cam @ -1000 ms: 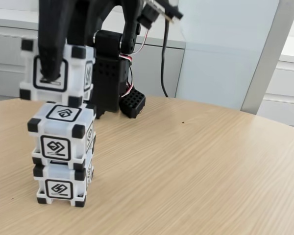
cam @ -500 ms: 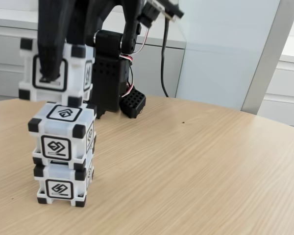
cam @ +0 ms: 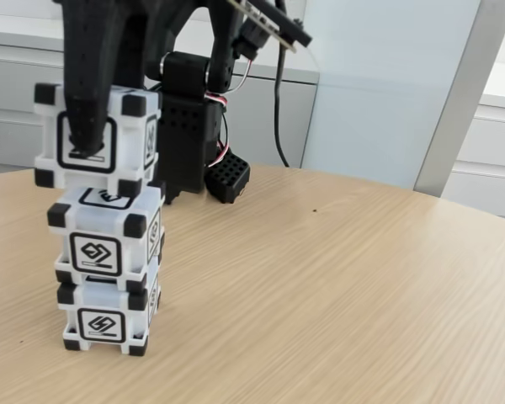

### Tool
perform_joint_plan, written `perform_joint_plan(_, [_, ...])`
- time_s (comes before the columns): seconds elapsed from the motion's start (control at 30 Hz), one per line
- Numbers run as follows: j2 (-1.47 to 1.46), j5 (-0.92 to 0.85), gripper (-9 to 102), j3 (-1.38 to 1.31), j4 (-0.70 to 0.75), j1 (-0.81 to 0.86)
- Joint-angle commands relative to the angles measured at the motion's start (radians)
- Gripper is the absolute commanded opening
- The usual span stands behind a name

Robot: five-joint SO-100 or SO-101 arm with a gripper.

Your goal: Stack cubes from left to right.

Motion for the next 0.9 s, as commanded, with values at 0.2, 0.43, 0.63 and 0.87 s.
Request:
perform_joint_plan(0.2, [0.023,-0.011,30,-0.032,0.077,-0.012])
perform_joint_plan(0.43, [0.216,-0.009,28,-0.032,0.077,-0.049])
perform_joint_plan(0.63, [0.492,0.018,0,-0.032,0.077,-0.264])
perform_joint_plan(0.87, [0.735,-0.051,0,-0.032,0.075,-0.426])
